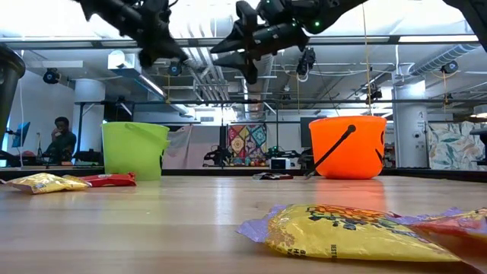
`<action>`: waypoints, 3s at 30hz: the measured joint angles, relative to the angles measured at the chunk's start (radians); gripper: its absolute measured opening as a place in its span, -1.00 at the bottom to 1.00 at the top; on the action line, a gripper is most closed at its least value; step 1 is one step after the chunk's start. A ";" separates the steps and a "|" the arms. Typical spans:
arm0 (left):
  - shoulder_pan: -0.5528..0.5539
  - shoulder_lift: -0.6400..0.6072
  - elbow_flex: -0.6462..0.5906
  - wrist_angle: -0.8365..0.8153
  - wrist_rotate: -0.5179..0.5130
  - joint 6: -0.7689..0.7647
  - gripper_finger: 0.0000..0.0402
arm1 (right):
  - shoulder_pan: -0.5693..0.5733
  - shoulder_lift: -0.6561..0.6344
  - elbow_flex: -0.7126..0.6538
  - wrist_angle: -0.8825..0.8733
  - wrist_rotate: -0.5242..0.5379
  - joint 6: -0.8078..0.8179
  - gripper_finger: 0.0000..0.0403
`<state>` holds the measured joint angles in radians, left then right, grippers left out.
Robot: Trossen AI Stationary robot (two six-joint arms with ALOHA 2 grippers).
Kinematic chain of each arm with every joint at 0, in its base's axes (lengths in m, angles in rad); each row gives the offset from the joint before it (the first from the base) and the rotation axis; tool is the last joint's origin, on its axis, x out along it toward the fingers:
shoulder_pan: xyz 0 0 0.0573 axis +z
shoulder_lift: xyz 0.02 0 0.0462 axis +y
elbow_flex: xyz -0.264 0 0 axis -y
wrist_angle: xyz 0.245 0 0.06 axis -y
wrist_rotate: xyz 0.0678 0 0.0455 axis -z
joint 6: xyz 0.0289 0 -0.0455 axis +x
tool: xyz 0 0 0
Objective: Sort candy by brand, put in halloween buckets
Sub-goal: Put the brown candy into the green bucket
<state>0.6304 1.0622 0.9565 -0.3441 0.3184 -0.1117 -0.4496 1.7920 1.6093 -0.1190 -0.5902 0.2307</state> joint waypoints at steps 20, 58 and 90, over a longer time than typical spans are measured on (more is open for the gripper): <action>0.084 0.174 0.062 -0.632 -0.336 0.138 -1.00 | -0.080 0.000 0.002 -0.308 0.187 0.067 -0.19; 0.083 0.082 0.318 -0.629 -0.483 0.130 -0.61 | -0.046 0.645 0.663 -1.226 0.447 -0.040 -0.23; 0.040 -0.129 0.405 -0.631 -0.284 0.059 -0.61 | 0.019 0.518 0.379 -0.927 0.468 -1.133 -0.06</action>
<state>0.6704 0.9336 1.3611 -0.9752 0.0345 -0.0530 -0.4304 2.3098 1.9881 -1.0459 -0.1221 -0.9022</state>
